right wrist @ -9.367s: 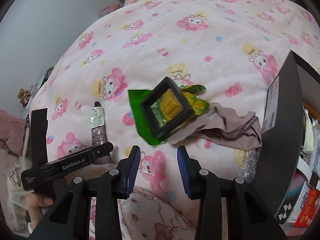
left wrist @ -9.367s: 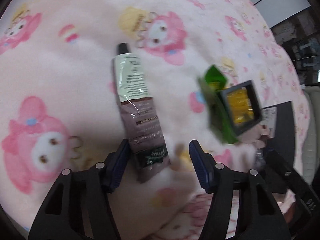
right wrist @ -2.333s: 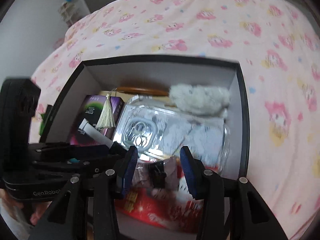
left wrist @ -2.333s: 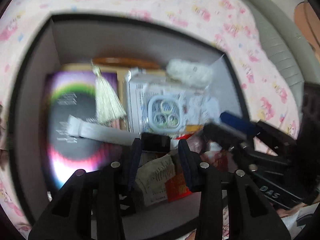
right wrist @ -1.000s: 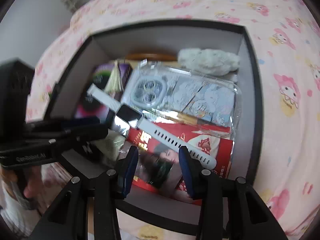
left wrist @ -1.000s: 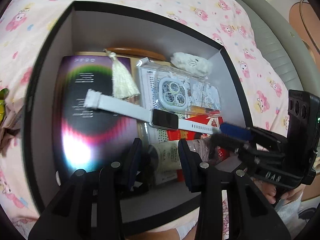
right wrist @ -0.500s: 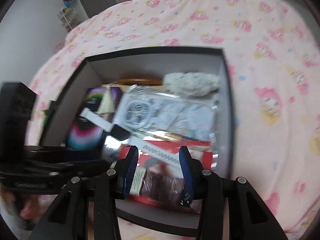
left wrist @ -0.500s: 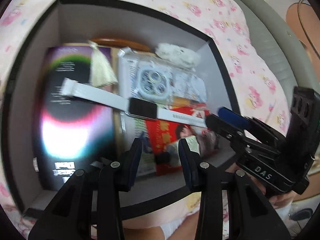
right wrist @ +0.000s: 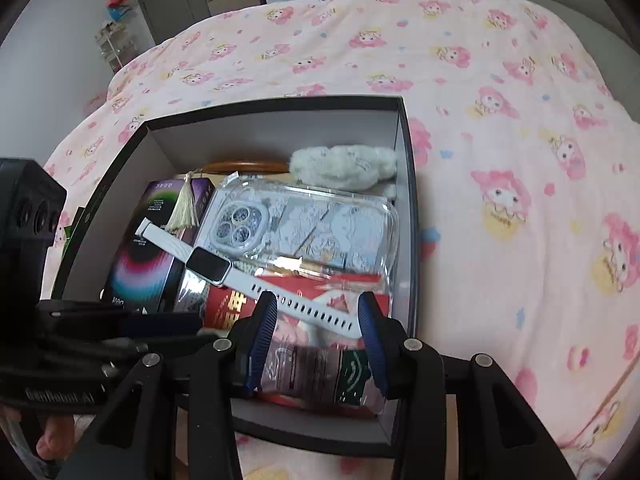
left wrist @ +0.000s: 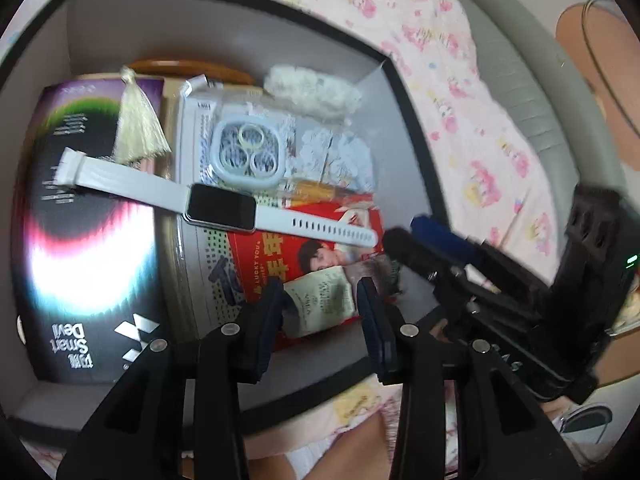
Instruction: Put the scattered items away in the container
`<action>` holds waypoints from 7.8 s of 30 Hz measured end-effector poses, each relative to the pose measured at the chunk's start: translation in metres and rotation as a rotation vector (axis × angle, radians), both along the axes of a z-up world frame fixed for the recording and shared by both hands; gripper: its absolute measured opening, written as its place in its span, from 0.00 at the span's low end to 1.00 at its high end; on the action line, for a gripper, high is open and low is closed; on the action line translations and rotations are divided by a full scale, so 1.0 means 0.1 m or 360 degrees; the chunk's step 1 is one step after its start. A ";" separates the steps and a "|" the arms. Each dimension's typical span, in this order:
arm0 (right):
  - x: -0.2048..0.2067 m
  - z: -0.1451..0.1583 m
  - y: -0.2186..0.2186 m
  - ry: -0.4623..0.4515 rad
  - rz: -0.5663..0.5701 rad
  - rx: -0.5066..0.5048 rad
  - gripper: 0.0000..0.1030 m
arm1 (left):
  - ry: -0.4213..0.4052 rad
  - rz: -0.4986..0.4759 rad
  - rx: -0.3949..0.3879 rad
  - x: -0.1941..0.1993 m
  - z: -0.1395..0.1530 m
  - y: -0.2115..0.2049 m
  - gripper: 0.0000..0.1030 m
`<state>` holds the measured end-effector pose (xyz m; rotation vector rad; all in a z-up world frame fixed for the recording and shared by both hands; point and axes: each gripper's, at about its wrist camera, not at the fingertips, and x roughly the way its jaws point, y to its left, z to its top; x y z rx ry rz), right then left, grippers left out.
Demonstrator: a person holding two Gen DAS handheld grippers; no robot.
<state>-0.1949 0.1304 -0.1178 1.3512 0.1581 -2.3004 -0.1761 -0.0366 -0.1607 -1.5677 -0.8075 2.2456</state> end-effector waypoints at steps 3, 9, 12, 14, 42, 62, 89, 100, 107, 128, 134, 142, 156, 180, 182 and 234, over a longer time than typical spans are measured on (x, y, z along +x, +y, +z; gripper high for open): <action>0.08 0.04 0.08 -0.0028 -0.0055 -0.0054 0.37 | 0.0115 0.0032 -0.0035 0.15 0.23 0.02 0.36; 0.40 0.40 0.10 0.0059 -0.0074 -0.0119 0.37 | 0.0275 -0.0004 -0.0124 0.46 0.68 0.12 0.36; 0.61 0.59 0.04 0.0118 -0.0079 -0.0133 0.39 | 0.0352 -0.0027 -0.0199 0.68 0.85 0.13 0.36; 0.77 0.71 -0.03 0.0132 -0.0045 -0.0188 0.38 | 0.0374 -0.0013 -0.0200 0.82 0.92 0.09 0.35; 1.55 0.78 -1.96 0.0013 0.0581 -0.0286 0.37 | 0.0345 0.0523 -0.0342 2.10 1.01 -1.66 0.37; 0.63 -0.04 -3.56 -0.0086 0.0643 -0.0058 0.31 | 0.0065 0.0840 0.0081 1.26 -0.30 -3.33 0.36; 0.85 -0.05 -3.35 -0.0227 0.0631 -0.0118 0.24 | 0.0104 0.0875 0.0163 1.57 -0.11 -3.25 0.37; 1.06 0.45 -2.28 -0.0193 0.0475 -0.0309 0.24 | 0.0244 0.0626 0.0150 1.46 0.54 -2.35 0.37; 0.88 0.59 -1.46 -0.0126 0.0297 -0.0343 0.24 | 0.0303 0.0378 0.0201 0.92 0.69 -1.60 0.41; 0.21 -0.18 -1.02 -0.0472 0.0294 -0.0213 0.26 | -0.0169 0.0173 -0.0359 0.09 0.10 -0.67 0.43; 0.38 0.18 -0.76 -0.0009 0.0334 0.0011 0.26 | -0.0032 0.0189 -0.0324 0.20 0.24 -0.71 0.41; 0.19 0.03 -0.69 -0.0029 0.0197 0.0164 0.26 | -0.0042 -0.0029 -0.0005 -0.08 0.08 -0.46 0.36; 0.01 0.06 -0.19 -0.0127 0.0011 -0.0095 0.26 | -0.0242 0.0010 -0.0041 -0.20 -0.19 -0.16 0.29; 0.17 -0.39 -1.29 -0.0449 0.0415 -0.0065 0.26 | -0.0222 0.0273 -0.0143 -0.15 -0.01 -0.86 0.38; 0.18 -0.40 -1.34 -0.0470 0.0448 -0.0096 0.26 | -0.0209 0.0264 -0.0152 -0.12 0.01 -0.86 0.38; -0.44 -0.37 -0.42 -0.0361 0.0100 -0.0063 0.28 | -0.0139 0.0082 -0.0139 -0.32 -0.03 -0.64 0.34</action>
